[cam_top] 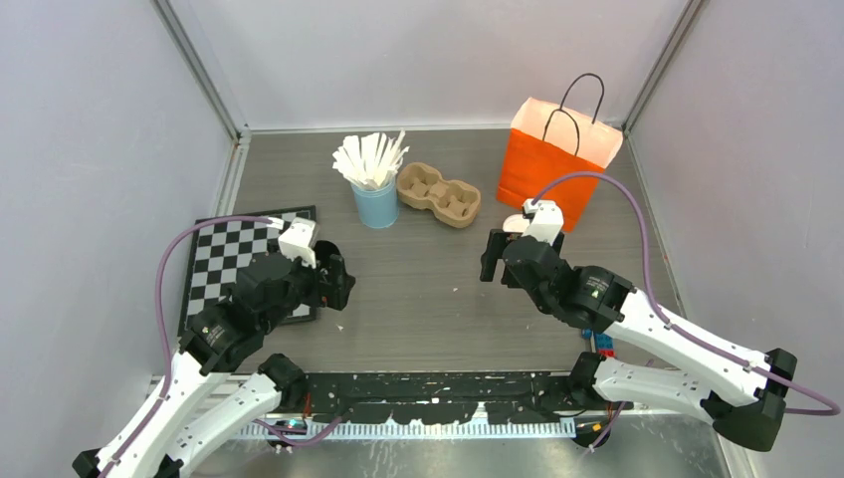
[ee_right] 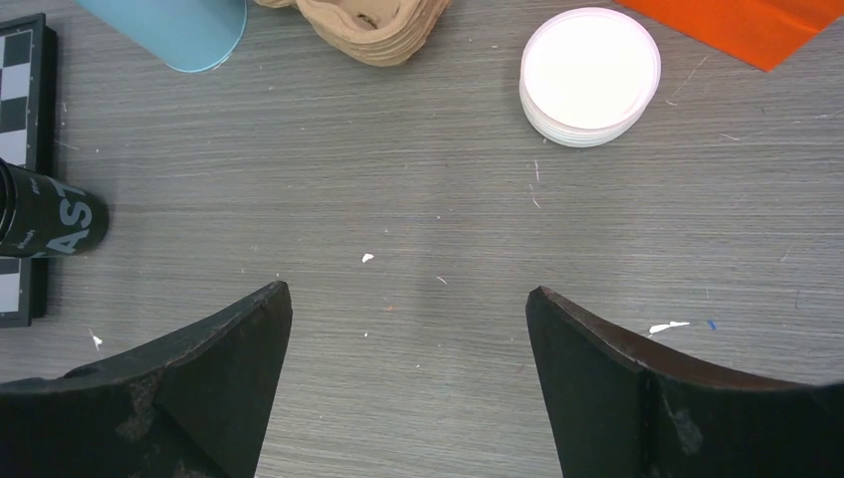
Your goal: Pack the takeout coffee
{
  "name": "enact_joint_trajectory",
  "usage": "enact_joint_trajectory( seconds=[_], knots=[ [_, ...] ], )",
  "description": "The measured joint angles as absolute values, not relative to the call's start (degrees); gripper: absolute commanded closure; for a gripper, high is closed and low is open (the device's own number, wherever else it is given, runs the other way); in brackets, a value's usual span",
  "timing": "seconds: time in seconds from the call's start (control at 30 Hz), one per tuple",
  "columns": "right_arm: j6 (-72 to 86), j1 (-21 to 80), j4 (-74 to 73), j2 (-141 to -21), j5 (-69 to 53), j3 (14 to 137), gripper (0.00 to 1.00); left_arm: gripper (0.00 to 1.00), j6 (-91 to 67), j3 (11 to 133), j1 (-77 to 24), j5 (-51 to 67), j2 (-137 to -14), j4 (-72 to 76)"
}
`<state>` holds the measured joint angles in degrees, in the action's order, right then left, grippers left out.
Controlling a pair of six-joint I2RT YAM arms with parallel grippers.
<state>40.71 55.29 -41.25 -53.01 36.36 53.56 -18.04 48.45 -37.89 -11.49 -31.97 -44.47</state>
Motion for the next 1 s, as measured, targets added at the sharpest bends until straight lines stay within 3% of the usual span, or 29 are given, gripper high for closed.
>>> enact_joint_trajectory(
  seconds=[0.4,0.57,0.67,1.0],
  knots=[
    [40.71,55.29,-40.73,-52.47,35.18,52.03,0.09,0.00,-18.13,48.45,-37.89,-13.67,-33.12,-44.56],
    [40.23,55.29,-40.03,-50.83,33.74,51.11,0.11,0.02,-22.68,48.84,-37.91,-21.76,-36.07,-46.61],
    [38.94,55.29,-38.46,-48.58,32.03,50.06,0.11,0.22,-26.46,50.50,-37.91,-28.12,-38.68,-49.58],
    [33.47,55.29,-35.64,-42.72,28.29,46.89,0.12,0.53,-34.48,57.06,-30.72,-34.26,-48.90,-52.99]
  ],
)
